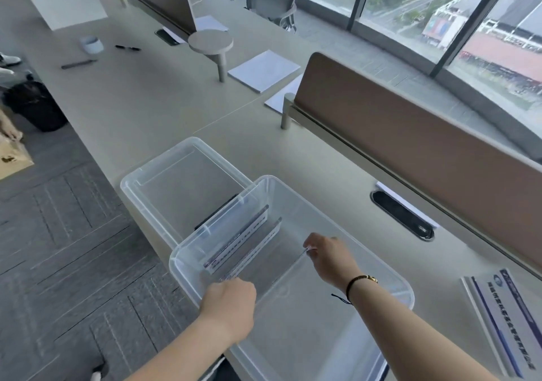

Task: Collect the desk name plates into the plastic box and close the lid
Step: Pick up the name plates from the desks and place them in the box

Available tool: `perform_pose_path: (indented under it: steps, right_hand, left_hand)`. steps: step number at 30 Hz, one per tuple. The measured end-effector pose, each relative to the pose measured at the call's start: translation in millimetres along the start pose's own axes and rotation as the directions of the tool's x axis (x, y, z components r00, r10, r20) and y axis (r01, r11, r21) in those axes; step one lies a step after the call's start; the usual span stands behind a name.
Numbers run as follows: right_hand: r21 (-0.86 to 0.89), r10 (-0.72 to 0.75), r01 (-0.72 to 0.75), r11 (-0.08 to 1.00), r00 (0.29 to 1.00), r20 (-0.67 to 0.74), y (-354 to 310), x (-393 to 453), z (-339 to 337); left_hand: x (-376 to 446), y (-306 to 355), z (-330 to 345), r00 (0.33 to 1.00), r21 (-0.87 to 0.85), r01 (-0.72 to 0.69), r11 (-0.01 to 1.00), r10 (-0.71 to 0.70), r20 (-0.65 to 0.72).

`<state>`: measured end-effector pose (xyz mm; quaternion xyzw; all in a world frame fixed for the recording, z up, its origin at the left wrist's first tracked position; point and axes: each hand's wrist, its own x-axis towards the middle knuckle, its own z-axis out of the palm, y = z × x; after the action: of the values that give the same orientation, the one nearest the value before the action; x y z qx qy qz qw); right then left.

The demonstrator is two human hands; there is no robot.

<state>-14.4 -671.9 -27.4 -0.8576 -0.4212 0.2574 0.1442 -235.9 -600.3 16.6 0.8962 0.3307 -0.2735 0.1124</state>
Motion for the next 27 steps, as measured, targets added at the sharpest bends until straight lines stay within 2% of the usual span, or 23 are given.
perform_pose_path:
  steps: [8,27]
  right_hand:
    - [0.122,0.09,-0.087,0.989,0.996,-0.025,-14.2,18.0,7.1]
    - [0.302,0.183,-0.184,0.935,0.983,0.033,-34.6,34.1,18.5]
  left_hand:
    - [-1.3,-2.2,-15.0,0.999,0.009,0.03,1.0,-0.03,0.017]
    - [14.5,-30.4,-15.1,0.999,-0.026,-0.037,0.999,0.036,-0.019]
